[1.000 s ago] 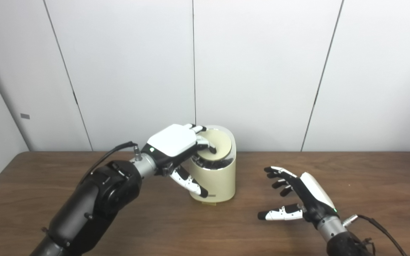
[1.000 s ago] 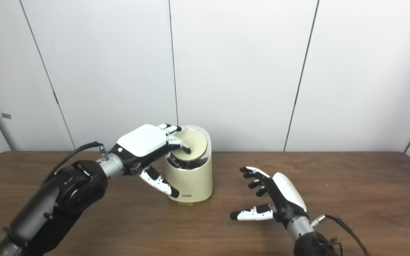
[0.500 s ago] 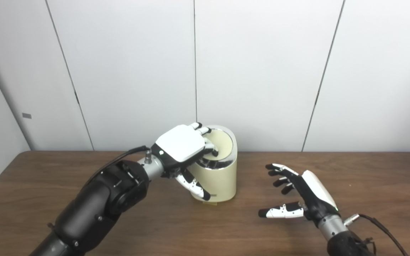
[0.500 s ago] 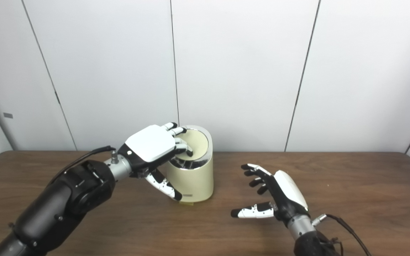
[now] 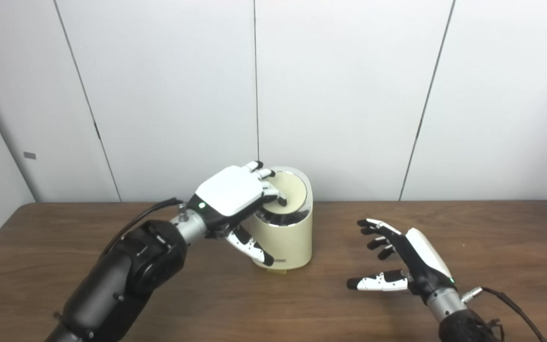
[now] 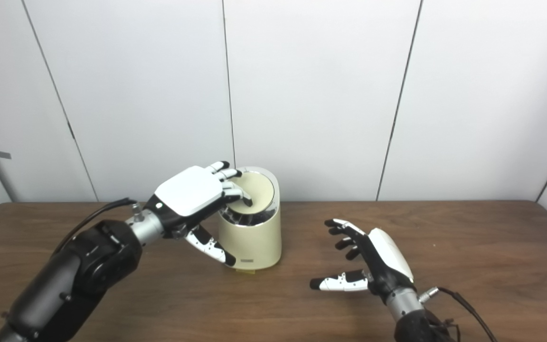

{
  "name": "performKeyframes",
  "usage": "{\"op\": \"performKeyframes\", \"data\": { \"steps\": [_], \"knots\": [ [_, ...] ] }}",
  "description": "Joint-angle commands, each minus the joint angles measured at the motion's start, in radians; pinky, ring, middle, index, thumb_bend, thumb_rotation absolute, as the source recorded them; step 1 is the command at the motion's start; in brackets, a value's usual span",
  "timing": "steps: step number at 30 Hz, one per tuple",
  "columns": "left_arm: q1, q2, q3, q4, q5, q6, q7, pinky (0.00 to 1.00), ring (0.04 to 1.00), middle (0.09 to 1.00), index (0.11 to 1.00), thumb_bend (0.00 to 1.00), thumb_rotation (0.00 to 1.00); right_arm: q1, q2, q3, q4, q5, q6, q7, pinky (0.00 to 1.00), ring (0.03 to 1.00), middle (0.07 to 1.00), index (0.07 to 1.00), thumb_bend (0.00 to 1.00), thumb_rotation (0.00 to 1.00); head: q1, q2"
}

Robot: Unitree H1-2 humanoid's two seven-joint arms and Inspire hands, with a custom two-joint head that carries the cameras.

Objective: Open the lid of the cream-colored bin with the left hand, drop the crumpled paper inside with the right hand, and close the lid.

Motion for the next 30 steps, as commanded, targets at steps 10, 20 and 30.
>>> {"op": "performKeyframes", "data": {
  "steps": [10,20,30],
  "knots": [
    [0.075,-0.109,0.241,-0.038,-0.388,0.077,0.134,0.85,0.953,0.954,0.923,0.85,0.34,-0.03,-0.013,-0.012,-0.026,0.009,-0.036,-0.028,0.58,0.705,0.795,0.827,0.86,0.3,0.004,-0.004],
    [0.264,-0.253,0.348,0.015,-0.706,0.127,0.153,0.72,0.834,0.86,0.901,0.85,0.37,-0.017,-0.005,-0.02,-0.021,0.021,-0.068,-0.056,0.6,0.718,0.801,0.827,0.85,0.26,0.01,0.0],
    [0.364,-0.28,0.342,0.142,-0.74,0.024,0.189,0.64,0.759,0.797,0.843,0.8,0.31,0.021,0.041,-0.066,0.01,0.125,-0.145,-0.113,0.58,0.704,0.817,0.822,0.84,0.26,0.007,0.003]
  ]
}}
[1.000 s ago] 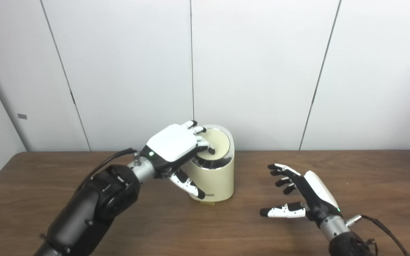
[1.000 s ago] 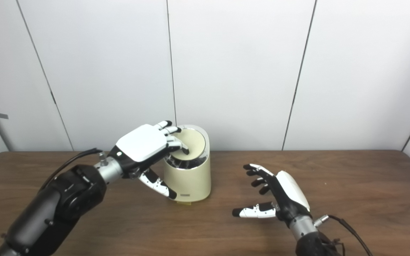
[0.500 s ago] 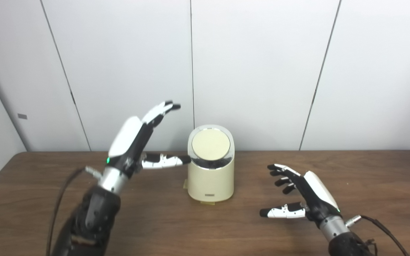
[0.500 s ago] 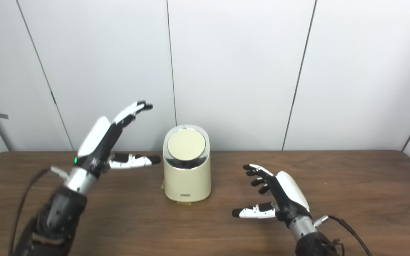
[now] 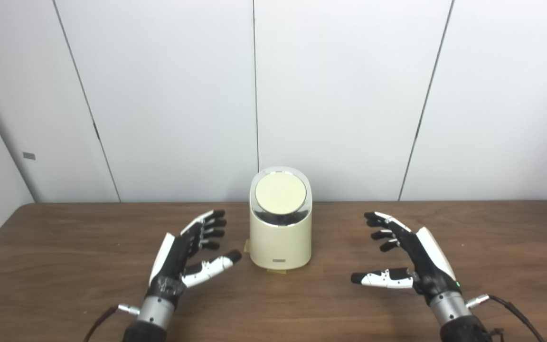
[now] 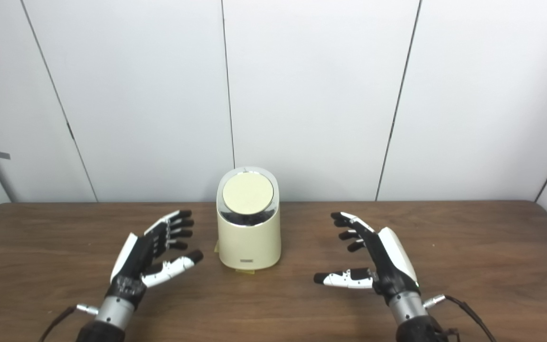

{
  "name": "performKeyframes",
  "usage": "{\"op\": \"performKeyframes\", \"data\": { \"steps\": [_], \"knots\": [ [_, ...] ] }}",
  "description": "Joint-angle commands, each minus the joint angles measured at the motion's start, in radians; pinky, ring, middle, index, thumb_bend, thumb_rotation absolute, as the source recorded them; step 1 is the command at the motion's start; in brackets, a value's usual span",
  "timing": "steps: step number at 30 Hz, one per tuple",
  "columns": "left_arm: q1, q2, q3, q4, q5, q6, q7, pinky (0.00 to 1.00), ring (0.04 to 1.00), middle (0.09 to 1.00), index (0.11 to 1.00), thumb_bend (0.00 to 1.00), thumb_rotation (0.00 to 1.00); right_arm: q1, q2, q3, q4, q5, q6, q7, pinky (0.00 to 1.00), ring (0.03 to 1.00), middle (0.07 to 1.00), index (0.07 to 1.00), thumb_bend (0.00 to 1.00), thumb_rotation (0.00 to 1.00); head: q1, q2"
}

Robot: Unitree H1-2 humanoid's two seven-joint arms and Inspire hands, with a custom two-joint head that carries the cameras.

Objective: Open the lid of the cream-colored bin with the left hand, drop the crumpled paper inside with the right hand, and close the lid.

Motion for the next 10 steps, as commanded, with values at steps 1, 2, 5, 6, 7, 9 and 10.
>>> {"op": "performKeyframes", "data": {
  "steps": [1,2,5,6,7,9,10],
  "knots": [
    [-0.021,0.006,0.002,0.008,-0.013,-0.063,0.023,0.64,0.758,0.794,0.843,0.81,0.32,-0.015,0.0,-0.018,-0.01,0.027,-0.049,-0.025,0.58,0.701,0.82,0.823,0.84,0.25,-0.001,0.001],
    [-0.017,0.007,0.001,0.017,-0.014,-0.073,0.025,0.66,0.761,0.79,0.843,0.83,0.34,-0.01,0.001,-0.02,-0.009,0.036,-0.054,-0.025,0.57,0.701,0.825,0.826,0.83,0.24,0.0,0.001],
    [-0.006,0.012,-0.003,0.038,-0.018,-0.084,0.025,0.7,0.774,0.795,0.844,0.82,0.3,0.006,0.006,-0.022,0.003,0.06,-0.079,-0.028,0.57,0.708,0.832,0.831,0.82,0.21,0.001,0.002],
    [-0.003,0.013,-0.005,0.043,-0.017,-0.084,0.024,0.69,0.771,0.796,0.846,0.81,0.28,0.009,0.007,-0.021,0.008,0.063,-0.088,-0.031,0.56,0.706,0.835,0.831,0.82,0.2,0.0,0.002],
    [-0.001,0.014,-0.006,0.047,-0.017,-0.082,0.023,0.69,0.767,0.797,0.848,0.8,0.27,0.012,0.008,-0.02,0.013,0.063,-0.094,-0.034,0.55,0.703,0.835,0.831,0.82,0.2,0.0,0.002],
    [0.005,0.015,-0.009,0.052,-0.022,-0.081,0.018,0.67,0.764,0.799,0.85,0.8,0.27,0.018,0.012,-0.018,0.019,0.063,-0.099,-0.042,0.54,0.698,0.837,0.83,0.82,0.21,0.003,0.005],
    [0.008,0.015,-0.011,0.053,-0.025,-0.081,0.015,0.66,0.76,0.797,0.85,0.81,0.27,0.021,0.015,-0.017,0.02,0.067,-0.101,-0.043,0.54,0.699,0.84,0.831,0.83,0.2,0.003,0.005]
  ]
}}
